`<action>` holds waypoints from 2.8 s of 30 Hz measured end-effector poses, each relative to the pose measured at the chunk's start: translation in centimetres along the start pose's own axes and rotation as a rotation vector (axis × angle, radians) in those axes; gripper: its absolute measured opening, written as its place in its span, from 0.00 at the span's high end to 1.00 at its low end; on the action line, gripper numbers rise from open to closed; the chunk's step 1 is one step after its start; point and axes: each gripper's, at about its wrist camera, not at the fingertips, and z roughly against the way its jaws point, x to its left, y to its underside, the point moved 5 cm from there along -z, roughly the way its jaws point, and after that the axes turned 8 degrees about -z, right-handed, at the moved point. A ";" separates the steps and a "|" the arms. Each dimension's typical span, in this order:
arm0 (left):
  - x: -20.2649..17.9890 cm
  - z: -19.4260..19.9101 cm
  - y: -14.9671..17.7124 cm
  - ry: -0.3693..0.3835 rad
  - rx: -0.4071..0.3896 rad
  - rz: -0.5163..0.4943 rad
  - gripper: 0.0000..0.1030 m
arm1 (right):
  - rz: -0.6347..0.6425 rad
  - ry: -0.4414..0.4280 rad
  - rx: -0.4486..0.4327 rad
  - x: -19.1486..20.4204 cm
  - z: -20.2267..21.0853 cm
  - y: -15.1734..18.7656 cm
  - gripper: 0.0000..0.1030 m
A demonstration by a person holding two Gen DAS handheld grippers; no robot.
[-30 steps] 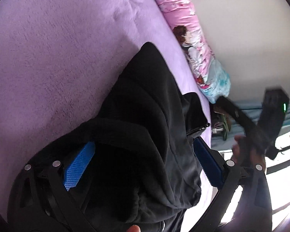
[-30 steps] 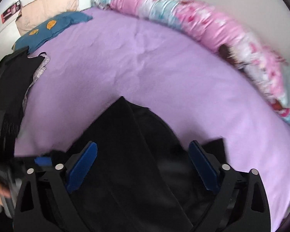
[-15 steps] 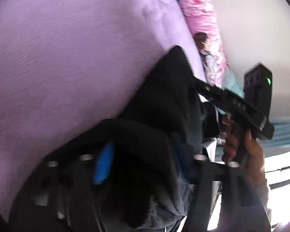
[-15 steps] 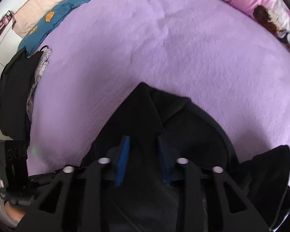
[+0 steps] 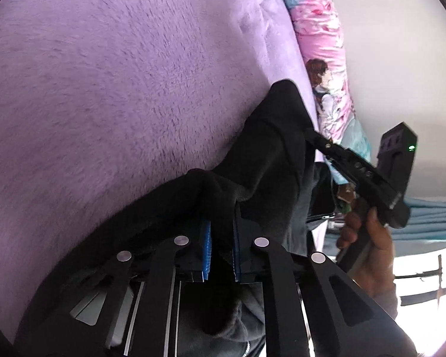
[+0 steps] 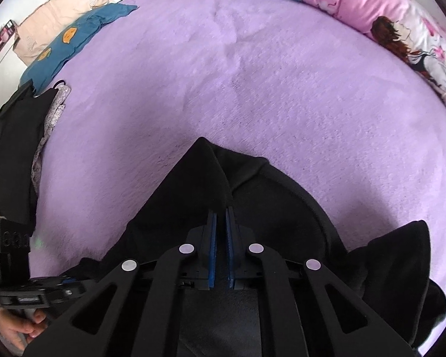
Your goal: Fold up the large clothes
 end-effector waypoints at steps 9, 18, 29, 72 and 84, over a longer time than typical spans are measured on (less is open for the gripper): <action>0.8 1.8 1.7 0.020 -0.120 0.021 0.82 | -0.063 0.005 -0.045 -1.2 -0.7 0.6 0.95; -2.0 6.5 1.5 -0.064 -0.249 -0.111 0.17 | -0.022 0.153 -0.222 -0.3 1.9 1.7 0.22; -5.4 3.5 3.8 -0.213 -0.106 -0.350 0.06 | -0.049 0.310 -0.244 -1.2 10.0 19.2 0.21; -3.2 14.3 23.6 -0.420 -0.033 -1.059 0.06 | -0.571 0.365 -0.508 -1.5 25.7 53.3 0.06; 2.7 18.3 24.8 -0.424 0.014 -0.948 0.06 | -0.623 0.330 -0.430 -0.1 23.7 61.4 0.06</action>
